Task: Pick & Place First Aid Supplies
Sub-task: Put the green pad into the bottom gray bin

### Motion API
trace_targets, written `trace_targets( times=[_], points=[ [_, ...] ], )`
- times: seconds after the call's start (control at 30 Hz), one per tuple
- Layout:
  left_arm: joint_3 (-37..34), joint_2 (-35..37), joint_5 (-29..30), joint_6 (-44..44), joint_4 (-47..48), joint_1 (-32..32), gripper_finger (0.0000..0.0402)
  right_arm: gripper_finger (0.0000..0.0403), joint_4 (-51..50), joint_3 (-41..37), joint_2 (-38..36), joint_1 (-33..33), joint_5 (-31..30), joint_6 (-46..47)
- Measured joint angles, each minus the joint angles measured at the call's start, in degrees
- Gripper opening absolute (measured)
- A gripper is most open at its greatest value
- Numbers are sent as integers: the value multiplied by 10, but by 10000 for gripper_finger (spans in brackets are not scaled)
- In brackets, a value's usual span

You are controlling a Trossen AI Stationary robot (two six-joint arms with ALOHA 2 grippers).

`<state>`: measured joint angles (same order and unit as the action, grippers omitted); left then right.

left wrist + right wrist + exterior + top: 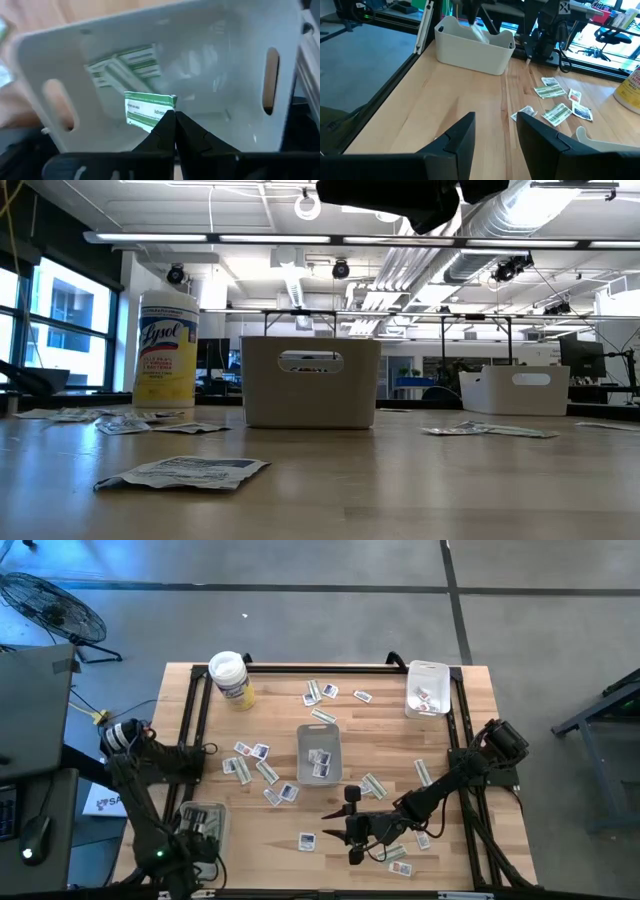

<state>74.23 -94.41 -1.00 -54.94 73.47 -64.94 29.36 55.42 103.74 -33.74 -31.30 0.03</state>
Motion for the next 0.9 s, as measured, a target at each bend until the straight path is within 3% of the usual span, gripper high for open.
trace_targets(
  times=[0.3,0.43,0.67,0.9],
  points=[
    [-95,0,4,-11,-40,15,1,138,0,0,0,8,-1,0],
    [-110,0,13,-73,-39,41,1,138,0,0,0,14,0,0],
    [-111,0,-19,-86,-52,79,1,138,0,0,0,15,10,16],
    [-105,0,-34,-98,-43,84,50,138,0,0,0,15,33,17]
  ],
)
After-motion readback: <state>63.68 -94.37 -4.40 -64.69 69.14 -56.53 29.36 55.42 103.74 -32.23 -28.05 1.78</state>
